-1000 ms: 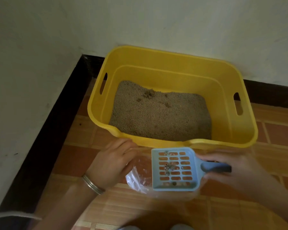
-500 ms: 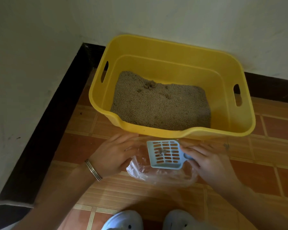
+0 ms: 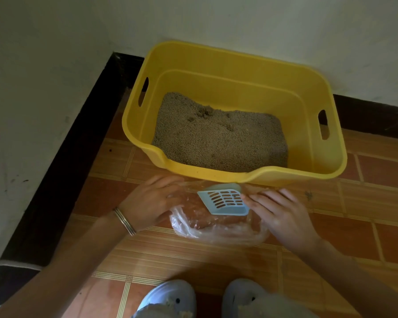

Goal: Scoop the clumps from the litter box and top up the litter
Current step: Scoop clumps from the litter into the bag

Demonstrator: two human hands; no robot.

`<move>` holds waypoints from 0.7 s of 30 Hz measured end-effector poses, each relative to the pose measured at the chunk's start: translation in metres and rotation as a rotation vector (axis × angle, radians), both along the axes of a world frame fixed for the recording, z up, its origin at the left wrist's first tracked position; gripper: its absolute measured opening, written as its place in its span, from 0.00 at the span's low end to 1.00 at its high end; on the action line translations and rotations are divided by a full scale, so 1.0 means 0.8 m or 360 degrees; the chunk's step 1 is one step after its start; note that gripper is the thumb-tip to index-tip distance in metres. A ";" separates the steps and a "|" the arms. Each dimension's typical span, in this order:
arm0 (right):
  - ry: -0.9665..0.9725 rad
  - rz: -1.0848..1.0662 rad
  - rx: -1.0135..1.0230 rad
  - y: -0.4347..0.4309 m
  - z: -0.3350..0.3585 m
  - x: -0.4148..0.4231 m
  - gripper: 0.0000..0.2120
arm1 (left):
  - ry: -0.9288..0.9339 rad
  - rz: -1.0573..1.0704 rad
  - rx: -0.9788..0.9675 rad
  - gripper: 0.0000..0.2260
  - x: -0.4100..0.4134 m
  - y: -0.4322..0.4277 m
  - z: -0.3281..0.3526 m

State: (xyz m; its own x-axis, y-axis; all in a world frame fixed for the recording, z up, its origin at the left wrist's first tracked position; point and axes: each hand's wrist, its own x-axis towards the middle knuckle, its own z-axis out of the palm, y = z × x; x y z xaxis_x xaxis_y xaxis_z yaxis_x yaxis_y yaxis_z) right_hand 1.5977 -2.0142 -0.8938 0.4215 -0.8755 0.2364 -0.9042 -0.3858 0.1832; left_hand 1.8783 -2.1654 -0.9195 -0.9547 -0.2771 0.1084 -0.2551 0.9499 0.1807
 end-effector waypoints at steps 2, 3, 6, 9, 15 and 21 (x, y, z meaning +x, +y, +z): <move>-0.0008 -0.0018 0.0040 0.000 0.003 -0.001 0.21 | 0.0004 0.0006 0.0010 0.20 -0.001 0.001 0.000; -0.0014 -0.0024 0.0056 0.000 0.004 -0.001 0.23 | 0.0002 0.0013 0.0017 0.20 -0.001 0.001 0.000; -0.0011 -0.0011 0.0054 0.002 0.005 -0.001 0.23 | -0.0018 0.0034 0.0015 0.20 0.000 0.001 -0.002; -0.0004 -0.0037 0.0104 0.000 0.005 -0.002 0.23 | -0.0019 0.0059 0.0021 0.20 0.002 0.000 -0.005; -0.0304 -0.0390 0.0340 -0.001 0.015 0.006 0.23 | 0.0005 0.0056 -0.0003 0.20 0.003 0.003 -0.003; -0.0495 -0.0791 0.0881 -0.005 0.042 0.007 0.21 | -0.0020 0.0072 0.0027 0.23 0.003 0.003 -0.003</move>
State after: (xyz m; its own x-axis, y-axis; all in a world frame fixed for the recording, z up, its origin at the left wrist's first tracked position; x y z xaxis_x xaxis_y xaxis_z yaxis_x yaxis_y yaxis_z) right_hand 1.6030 -2.0180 -0.8602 -0.0616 -0.9678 -0.2439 -0.9721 0.1136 -0.2051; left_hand 1.8811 -2.1634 -0.9216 -0.9425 -0.3215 0.0912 -0.3000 0.9342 0.1933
